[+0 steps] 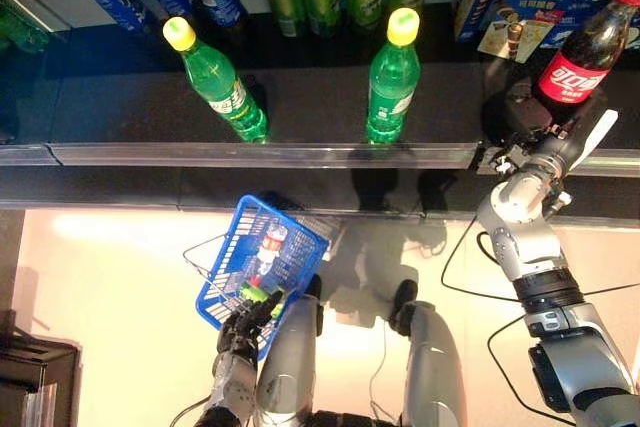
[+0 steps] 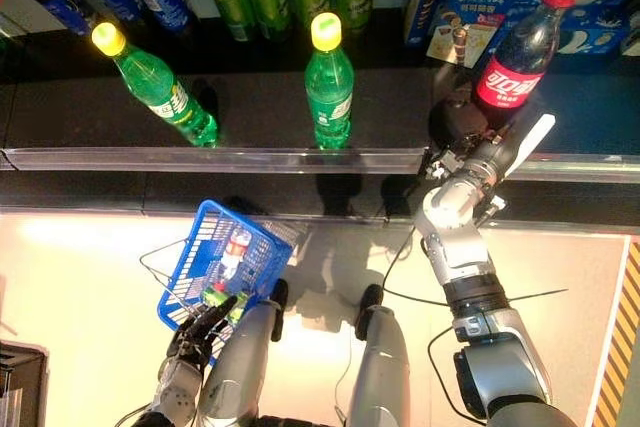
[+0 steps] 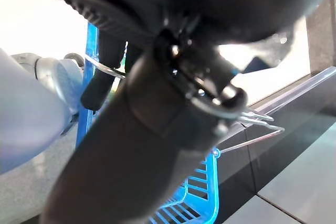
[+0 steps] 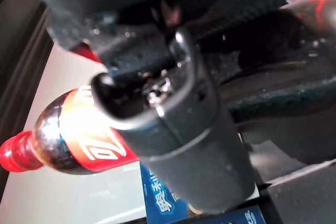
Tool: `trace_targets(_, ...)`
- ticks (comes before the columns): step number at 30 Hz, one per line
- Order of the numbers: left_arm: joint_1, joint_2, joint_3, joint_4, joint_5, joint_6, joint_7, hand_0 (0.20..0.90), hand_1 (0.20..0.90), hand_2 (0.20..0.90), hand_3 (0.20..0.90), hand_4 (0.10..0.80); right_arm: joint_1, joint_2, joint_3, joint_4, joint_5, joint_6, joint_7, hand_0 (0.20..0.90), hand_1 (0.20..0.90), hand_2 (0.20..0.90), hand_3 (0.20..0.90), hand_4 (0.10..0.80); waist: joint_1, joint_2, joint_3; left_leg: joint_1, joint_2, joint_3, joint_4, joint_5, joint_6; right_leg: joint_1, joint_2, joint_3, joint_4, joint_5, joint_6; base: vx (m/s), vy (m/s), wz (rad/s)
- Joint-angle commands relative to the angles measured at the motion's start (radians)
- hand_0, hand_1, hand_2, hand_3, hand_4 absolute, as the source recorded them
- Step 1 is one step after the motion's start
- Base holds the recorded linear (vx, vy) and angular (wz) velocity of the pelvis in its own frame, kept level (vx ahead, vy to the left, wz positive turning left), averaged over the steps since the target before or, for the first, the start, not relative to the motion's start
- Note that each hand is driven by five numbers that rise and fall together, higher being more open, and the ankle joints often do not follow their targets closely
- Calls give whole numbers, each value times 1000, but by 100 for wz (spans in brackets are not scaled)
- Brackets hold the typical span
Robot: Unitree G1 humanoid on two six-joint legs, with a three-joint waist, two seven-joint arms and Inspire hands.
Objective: Pick up the drink and place into the basket.
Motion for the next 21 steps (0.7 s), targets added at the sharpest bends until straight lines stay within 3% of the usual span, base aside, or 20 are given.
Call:
trace_targets(1,140,105,7,-82,12,-92,-9,300,300,300,200,100,-95,-115,-86,-129,-60,-94,-1,300,300,300,200,100,-15,10,-16,1,-40,-4,0,93,60,121,-17,-43,-14,-37,-16,0,0,0)
trace_targets(10,156,93,59,-103,-33,-147,-33,300,300,300,200,100,5,-78,-115,-279,-113,-130,51,300,300,300,200,100,-30,3,-16,88,-36,-2,-32,94,54,201,-13,-44,-28,-53,-23,0,0,0)
trace_targets(21,216,79,188,-175,-40,-214,-63,300,300,300,200,100,255,-25,-84,-611,-185,-178,301,300,300,300,200,100,-58,-22,-115,225,-4,20,-105,111,30,352,8,-46,-87,-78,-31,21,-3,2)
